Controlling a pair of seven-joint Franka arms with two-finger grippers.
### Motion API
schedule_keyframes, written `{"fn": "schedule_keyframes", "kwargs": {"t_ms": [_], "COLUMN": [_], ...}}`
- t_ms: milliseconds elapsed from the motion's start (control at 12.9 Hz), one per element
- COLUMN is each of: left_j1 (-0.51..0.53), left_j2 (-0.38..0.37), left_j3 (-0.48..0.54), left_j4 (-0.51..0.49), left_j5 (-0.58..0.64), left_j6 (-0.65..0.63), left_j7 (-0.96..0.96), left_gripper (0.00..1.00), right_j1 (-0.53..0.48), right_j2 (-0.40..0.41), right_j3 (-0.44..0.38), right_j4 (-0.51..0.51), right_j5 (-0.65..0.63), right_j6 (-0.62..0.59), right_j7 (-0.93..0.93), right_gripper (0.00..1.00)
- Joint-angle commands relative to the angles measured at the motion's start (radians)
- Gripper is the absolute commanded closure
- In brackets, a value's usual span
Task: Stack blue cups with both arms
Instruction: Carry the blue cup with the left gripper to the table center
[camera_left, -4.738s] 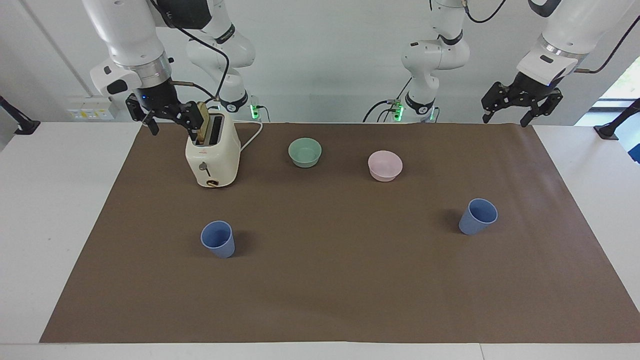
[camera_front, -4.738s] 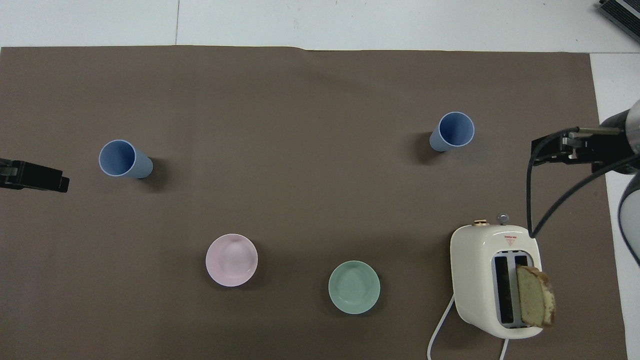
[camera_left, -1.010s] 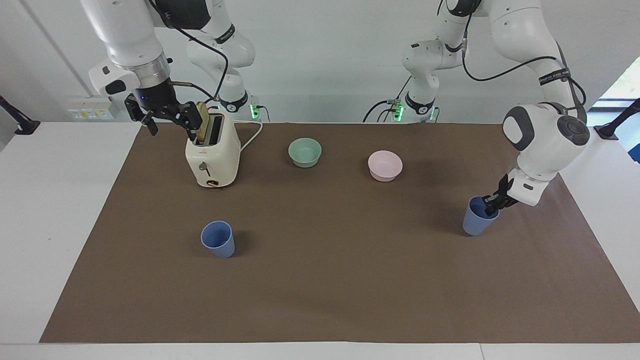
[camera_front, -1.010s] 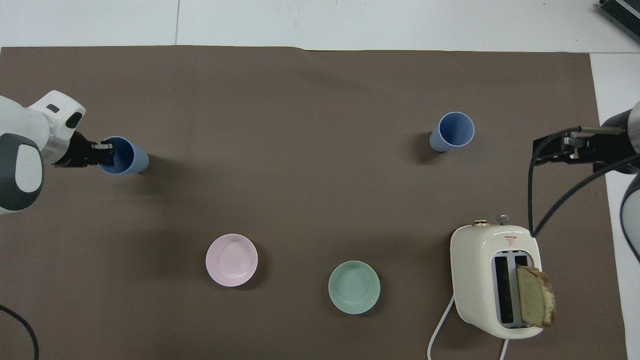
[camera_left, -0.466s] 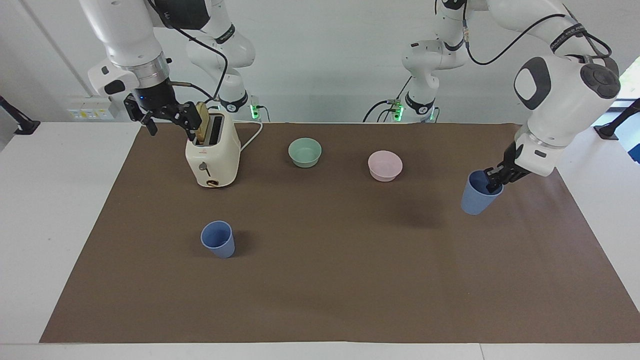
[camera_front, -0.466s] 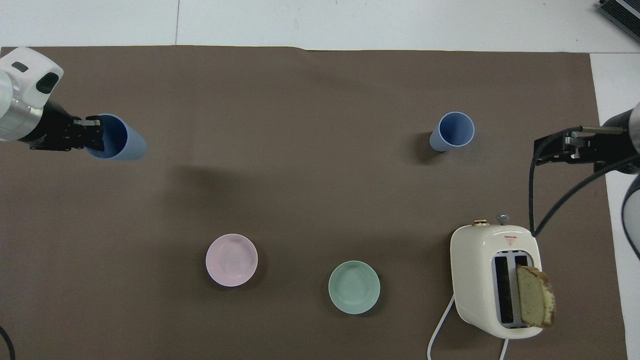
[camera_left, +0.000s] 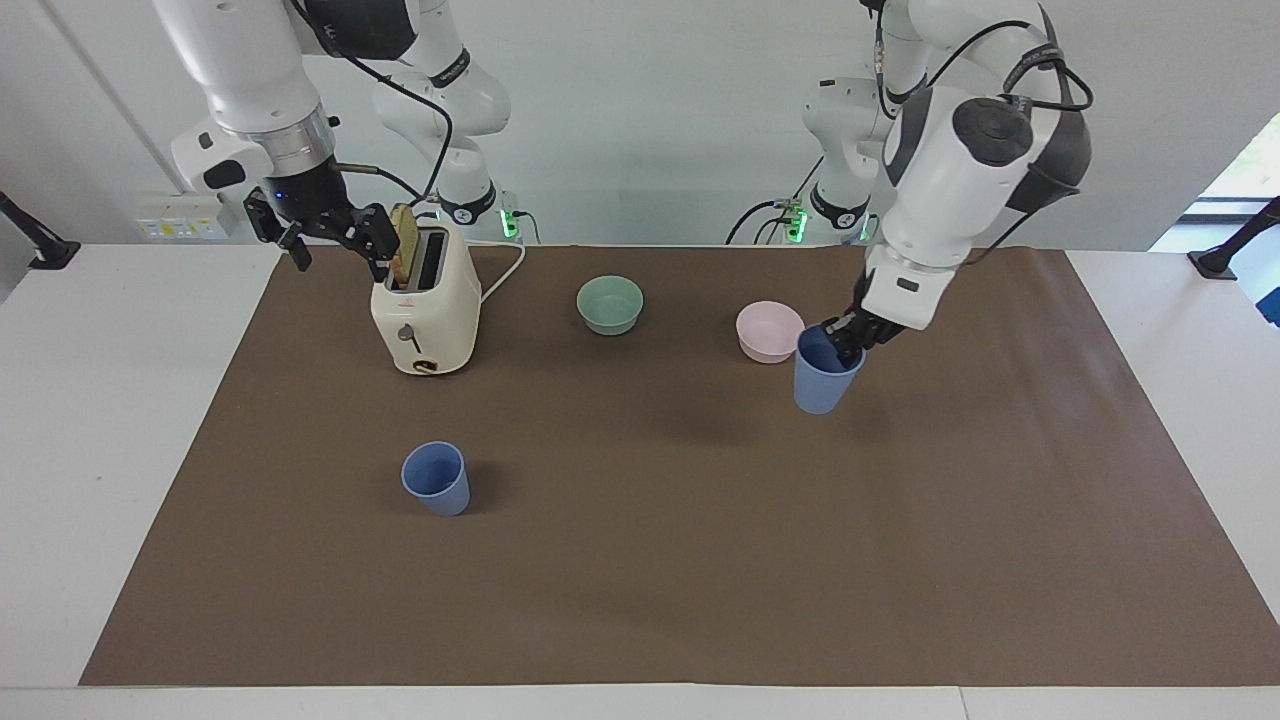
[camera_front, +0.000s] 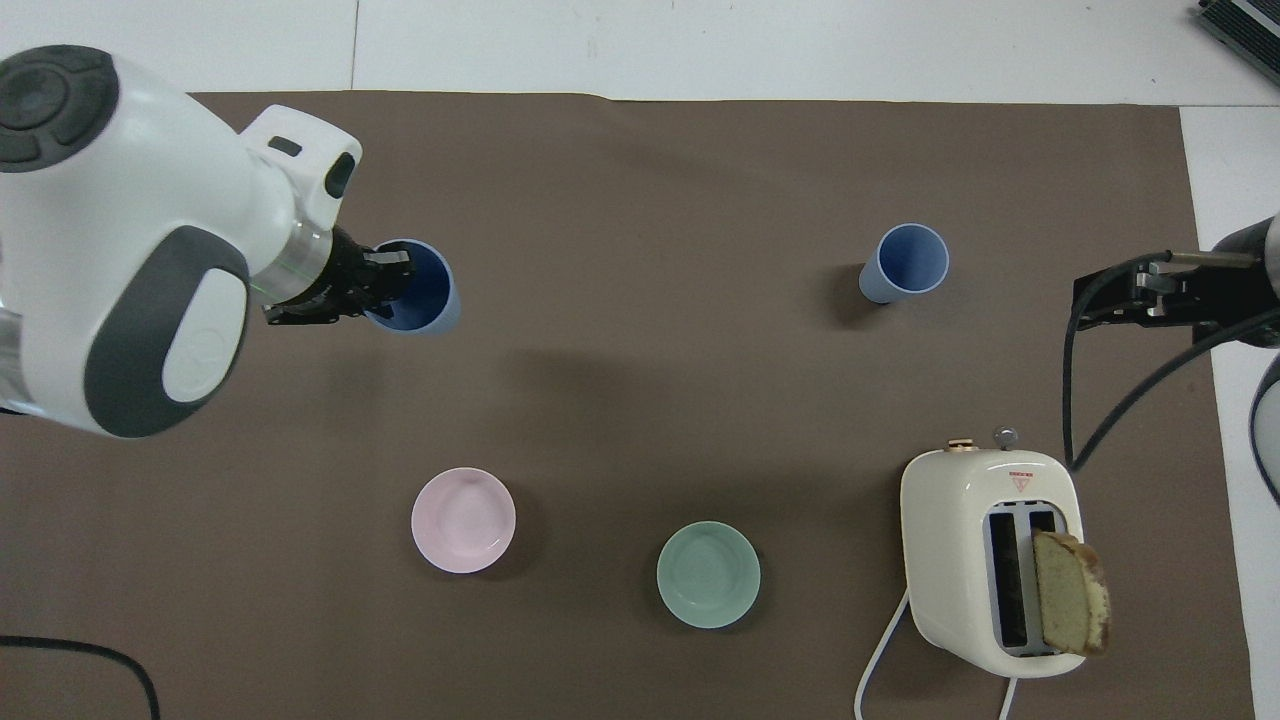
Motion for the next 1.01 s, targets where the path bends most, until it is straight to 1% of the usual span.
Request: {"fn": "schedule_keyframes", "kwargs": {"t_ms": [0, 155, 311, 621, 777, 854, 932], "left_j1": [-0.104, -0.166, -0.213, -0.211, -0.204, -0.200, -0.183], "left_j2": [0.036, 0.075, 0.074, 0.073, 0.073, 0.071, 0.074], "left_j3": [0.015, 0.015, 0.015, 0.014, 0.014, 0.014, 0.014], "left_j4": [-0.016, -0.051, -0.131, -0.222, -0.222, -0.229, -0.252], "left_j5": [0.006, 0.008, 0.008, 0.008, 0.008, 0.008, 0.008], "left_j6": [0.073, 0.148, 0.203, 0.320, 0.314, 0.321, 0.335], "left_j7": [-0.121, -0.184, -0.212, -0.201, -0.160, -0.157, -0.134], "left_gripper": [1.00, 1.00, 1.00, 1.00, 1.00, 1.00, 1.00], "right_j1": [-0.010, -0.010, -0.010, -0.012, -0.010, -0.010, -0.010], "right_j2": [-0.010, -0.010, -0.008, -0.007, -0.005, -0.005, -0.004], "right_j3": [0.006, 0.005, 0.006, 0.005, 0.005, 0.005, 0.005], "right_j4": [-0.014, -0.014, -0.012, -0.009, -0.009, -0.012, -0.012], "right_j5": [0.003, 0.003, 0.001, 0.001, 0.001, 0.001, 0.001], "right_j6": [0.011, 0.013, 0.011, 0.013, 0.023, 0.051, 0.060], "right_j7": [-0.009, -0.011, -0.011, -0.012, -0.028, -0.041, -0.045], "right_gripper": [0.00, 0.00, 0.00, 0.00, 0.00, 0.00, 0.00]}}
